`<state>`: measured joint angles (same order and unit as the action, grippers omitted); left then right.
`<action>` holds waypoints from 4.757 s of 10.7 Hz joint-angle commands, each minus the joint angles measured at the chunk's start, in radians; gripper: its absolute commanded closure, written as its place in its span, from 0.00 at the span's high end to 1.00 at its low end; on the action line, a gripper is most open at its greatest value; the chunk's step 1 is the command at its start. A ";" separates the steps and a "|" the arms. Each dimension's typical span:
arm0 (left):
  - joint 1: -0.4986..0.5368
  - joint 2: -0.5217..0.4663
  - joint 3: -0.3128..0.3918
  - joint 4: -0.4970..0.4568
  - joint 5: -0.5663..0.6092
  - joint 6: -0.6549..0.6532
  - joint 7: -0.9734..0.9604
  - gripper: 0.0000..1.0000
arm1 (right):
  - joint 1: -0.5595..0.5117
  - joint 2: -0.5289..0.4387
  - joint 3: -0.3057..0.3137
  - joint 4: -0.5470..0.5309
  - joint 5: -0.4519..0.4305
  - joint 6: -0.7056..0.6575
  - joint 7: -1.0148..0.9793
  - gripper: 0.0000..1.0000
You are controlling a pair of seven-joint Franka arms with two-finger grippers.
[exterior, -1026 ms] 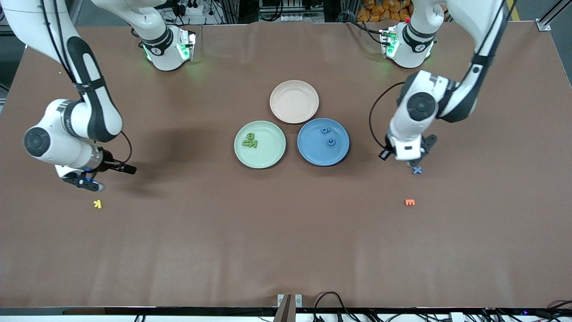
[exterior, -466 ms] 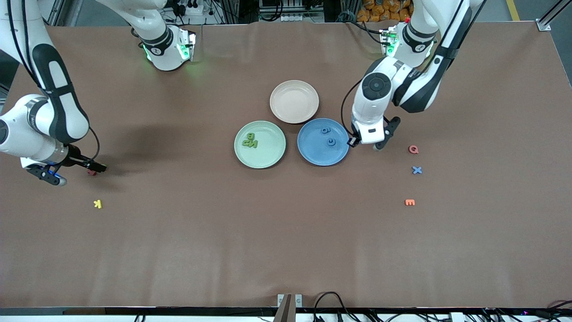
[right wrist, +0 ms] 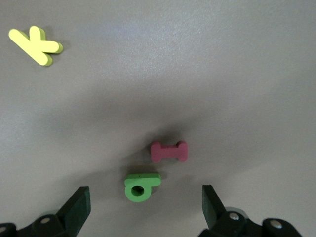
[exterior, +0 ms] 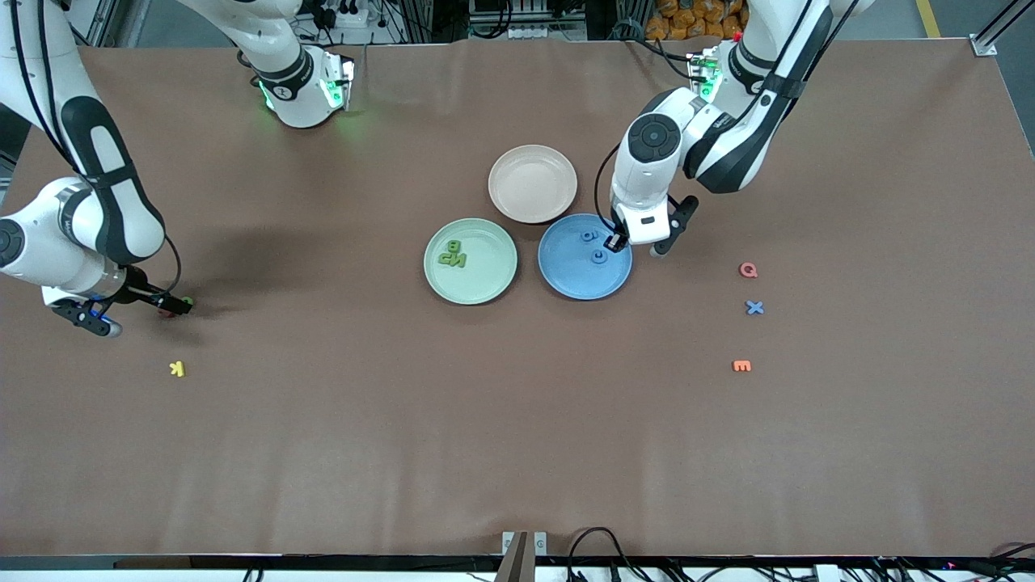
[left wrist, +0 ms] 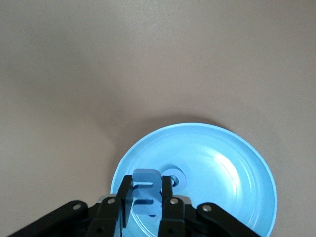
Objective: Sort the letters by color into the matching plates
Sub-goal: 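Carry the blue m to the blue plate with the left gripper, then release the m on the blue plate while the right gripper nears the green letter, then grasp the green letter with the right gripper while the left gripper grasps the x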
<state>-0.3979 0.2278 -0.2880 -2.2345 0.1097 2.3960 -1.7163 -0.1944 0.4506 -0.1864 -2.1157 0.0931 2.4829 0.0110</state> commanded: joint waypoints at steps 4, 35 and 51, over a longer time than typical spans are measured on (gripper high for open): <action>0.004 0.008 -0.016 0.042 -0.038 -0.015 -0.017 1.00 | -0.040 -0.015 0.022 -0.066 0.004 0.079 -0.013 1.00; 0.493 0.156 0.101 0.038 0.145 0.133 1.205 0.97 | -0.094 0.028 0.077 -0.064 0.034 0.151 -0.074 0.44; 0.524 0.200 0.062 0.024 0.145 0.200 1.561 0.72 | -0.042 -0.062 0.134 -0.064 0.042 0.050 -0.057 0.24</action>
<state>0.1102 0.4249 -0.2303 -2.2068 0.2313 2.5811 -0.1946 -0.2651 0.4388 -0.0652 -2.1643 0.1154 2.5704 -0.0545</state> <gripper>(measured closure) 0.286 0.634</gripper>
